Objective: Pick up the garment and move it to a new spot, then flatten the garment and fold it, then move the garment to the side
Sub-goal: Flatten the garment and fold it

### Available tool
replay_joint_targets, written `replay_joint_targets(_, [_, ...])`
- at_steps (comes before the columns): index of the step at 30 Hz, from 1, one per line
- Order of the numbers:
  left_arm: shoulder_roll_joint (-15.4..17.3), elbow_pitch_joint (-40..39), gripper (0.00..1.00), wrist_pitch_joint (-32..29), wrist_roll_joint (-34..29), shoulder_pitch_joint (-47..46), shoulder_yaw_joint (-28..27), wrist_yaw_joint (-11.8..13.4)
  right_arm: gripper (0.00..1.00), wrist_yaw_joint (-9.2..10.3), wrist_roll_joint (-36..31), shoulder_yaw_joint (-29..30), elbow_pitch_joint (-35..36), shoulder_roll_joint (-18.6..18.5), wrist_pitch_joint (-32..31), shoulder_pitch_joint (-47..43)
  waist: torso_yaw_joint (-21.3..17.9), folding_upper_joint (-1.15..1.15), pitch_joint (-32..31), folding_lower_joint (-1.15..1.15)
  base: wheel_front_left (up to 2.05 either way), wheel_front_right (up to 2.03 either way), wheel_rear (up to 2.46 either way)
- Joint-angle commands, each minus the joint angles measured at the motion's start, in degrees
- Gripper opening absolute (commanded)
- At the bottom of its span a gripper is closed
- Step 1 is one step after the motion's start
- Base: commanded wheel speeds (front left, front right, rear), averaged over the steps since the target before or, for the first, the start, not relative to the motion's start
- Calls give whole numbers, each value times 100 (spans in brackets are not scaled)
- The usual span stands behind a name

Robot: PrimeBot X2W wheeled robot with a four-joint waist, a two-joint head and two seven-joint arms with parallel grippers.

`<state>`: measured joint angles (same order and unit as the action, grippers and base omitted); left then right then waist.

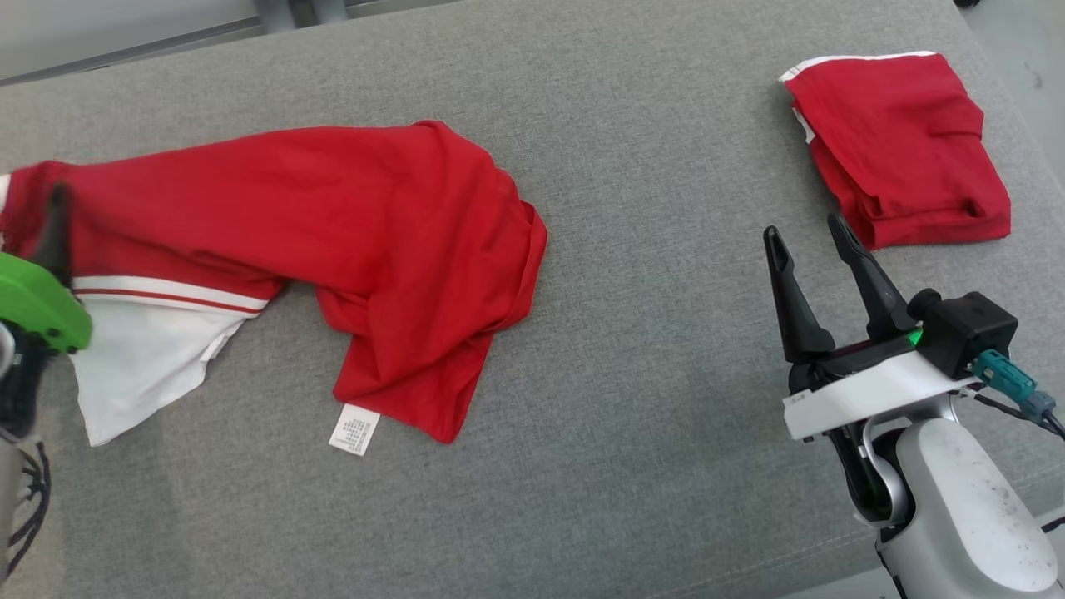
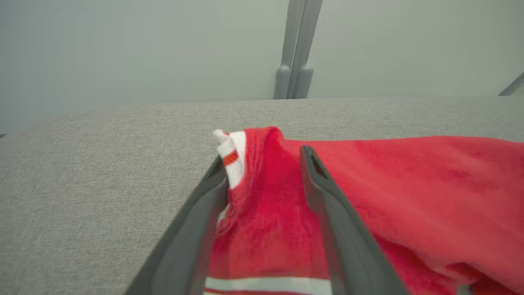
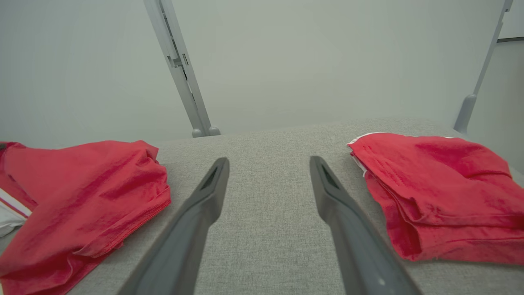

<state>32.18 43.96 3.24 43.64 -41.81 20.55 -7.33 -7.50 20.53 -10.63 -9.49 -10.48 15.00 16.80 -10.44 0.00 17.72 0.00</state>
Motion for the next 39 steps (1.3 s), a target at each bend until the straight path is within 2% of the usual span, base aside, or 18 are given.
replay_joint_targets(1, [18, -19, 100, 86, 5, -94, 122, -16, 100, 2, -26, 14, -28, -7, 23, -31, 125, 0, -107, 0, 0, 0, 0])
replay_joint_targets(4, [72, -47, 100, 220, 84, -15, 388, -17, 100, 2, -16, 8, -65, -8, 23, -140, 302, 0, -278, 0, 0, 0, 0])
replay_joint_targets(8, [85, -151, 100, 466, 158, 234, 434, -18, 100, 2, 12, 50, -98, 3, 21, -255, 513, 0, -522, 0, 0, 0, 0])
replay_joint_targets(12, [-69, -413, 100, 421, 324, 600, 431, 97, 100, 2, 16, 85, -132, -33, 20, -406, 723, 0, -722, 0, 0, 0, 0])
replay_joint_targets(15, [-111, -527, 100, -54, 575, 962, 470, 178, 100, 2, 28, 61, -142, -52, 20, -475, 833, 0, -798, 0, 0, 0, 0])
replay_joint_targets(20, [-55, -615, 100, -1470, 1284, 1336, 466, 126, 100, 2, 36, -2, -126, -69, 20, -390, 866, 0, -784, 0, 0, 0, 0])
replay_joint_targets(27, [70, -691, 100, -2980, 2005, 1345, 461, 88, 100, 2, 84, -65, -122, -70, 21, -245, 731, 0, -621, 0, 0, 0, 0])
replay_joint_targets(33, [35, -575, 100, -3550, 2344, 1151, 426, 73, 100, 2, 85, -73, -115, -61, 21, -152, 548, 0, -508, 0, 0, 0, 0])
replay_joint_targets(38, [59, -414, 100, -3613, 2290, 1066, 476, 103, 100, 2, 81, -84, -109, -33, 21, -121, 419, 0, -442, 0, 0, 0, 0])
replay_joint_targets(39, [46, -365, 84, -3602, 2291, 1051, 475, 103, 100, 2, 80, -86, -107, -30, 21, -122, 402, 0, -437, 0, 0, 0, 0])
